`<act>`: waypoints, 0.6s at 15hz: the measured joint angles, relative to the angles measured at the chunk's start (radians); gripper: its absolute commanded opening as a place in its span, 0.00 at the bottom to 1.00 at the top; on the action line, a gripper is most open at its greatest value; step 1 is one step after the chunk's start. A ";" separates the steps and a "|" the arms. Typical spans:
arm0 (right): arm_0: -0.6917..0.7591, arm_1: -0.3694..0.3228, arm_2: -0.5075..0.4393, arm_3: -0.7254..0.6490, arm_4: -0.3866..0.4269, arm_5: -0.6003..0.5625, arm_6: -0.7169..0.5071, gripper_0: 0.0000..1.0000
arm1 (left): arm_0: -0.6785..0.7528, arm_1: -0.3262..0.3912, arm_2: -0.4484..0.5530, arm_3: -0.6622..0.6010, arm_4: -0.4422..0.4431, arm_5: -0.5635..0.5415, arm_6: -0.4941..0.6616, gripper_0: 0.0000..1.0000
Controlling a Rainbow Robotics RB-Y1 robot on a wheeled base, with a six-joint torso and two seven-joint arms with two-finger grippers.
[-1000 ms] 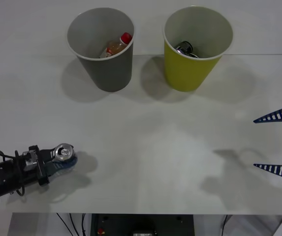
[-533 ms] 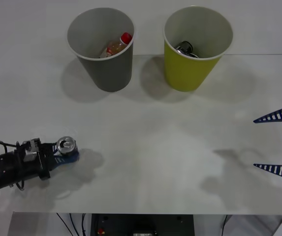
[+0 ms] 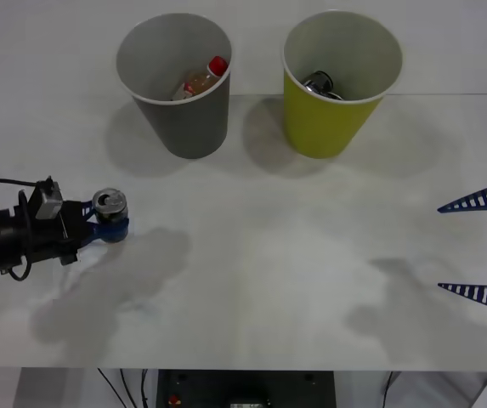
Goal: Put the can into the green bin and the plastic bottle into the gray bin
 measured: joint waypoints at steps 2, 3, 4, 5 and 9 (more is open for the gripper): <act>0.000 0.000 0.000 0.000 0.000 0.000 0.000 1.00 | 0.000 0.011 0.028 -0.111 -0.146 0.045 0.159 0.00; 0.000 0.000 0.000 0.000 0.000 0.000 0.000 1.00 | 0.000 0.014 0.041 -0.163 -0.217 0.055 0.237 0.00; 0.000 0.000 0.000 0.000 0.000 0.000 0.000 1.00 | 0.000 0.015 0.056 -0.218 -0.295 0.058 0.324 0.00; 0.000 0.000 0.000 0.000 0.000 0.000 0.000 1.00 | 0.000 0.015 0.068 -0.273 -0.367 0.057 0.405 0.00; 0.000 0.000 0.000 0.000 0.000 0.000 0.000 1.00 | -0.001 0.015 0.082 -0.488 -0.633 0.055 0.717 0.00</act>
